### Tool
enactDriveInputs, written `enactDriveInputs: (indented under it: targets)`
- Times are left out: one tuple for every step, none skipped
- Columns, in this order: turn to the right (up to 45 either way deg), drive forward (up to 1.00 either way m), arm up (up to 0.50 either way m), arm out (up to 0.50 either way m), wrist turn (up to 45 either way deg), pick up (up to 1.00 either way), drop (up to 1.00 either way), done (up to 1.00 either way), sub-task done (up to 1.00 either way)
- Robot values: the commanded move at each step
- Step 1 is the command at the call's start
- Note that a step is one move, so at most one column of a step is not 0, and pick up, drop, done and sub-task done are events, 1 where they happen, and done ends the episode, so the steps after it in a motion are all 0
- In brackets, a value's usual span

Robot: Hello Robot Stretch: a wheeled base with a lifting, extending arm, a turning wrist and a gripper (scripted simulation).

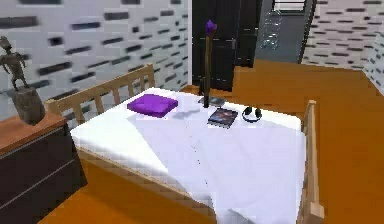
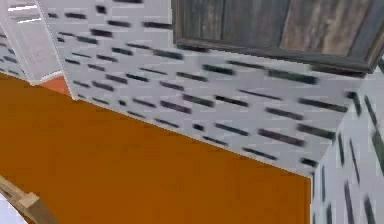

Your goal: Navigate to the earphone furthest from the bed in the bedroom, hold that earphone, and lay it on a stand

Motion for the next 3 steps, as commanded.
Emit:
enactDriveInputs:
  targets:
    - [30.0,0.0,0.0,0.0,0.0,0.0,0.0,0.0,0.0]
    - [0.0,0.05,0.0,0.0,0.0,0.0,0.0,0.0,0.0]
    - [-45.0,0.0,0.0,0.0,0.0,0.0,0.0,0.0,0.0]
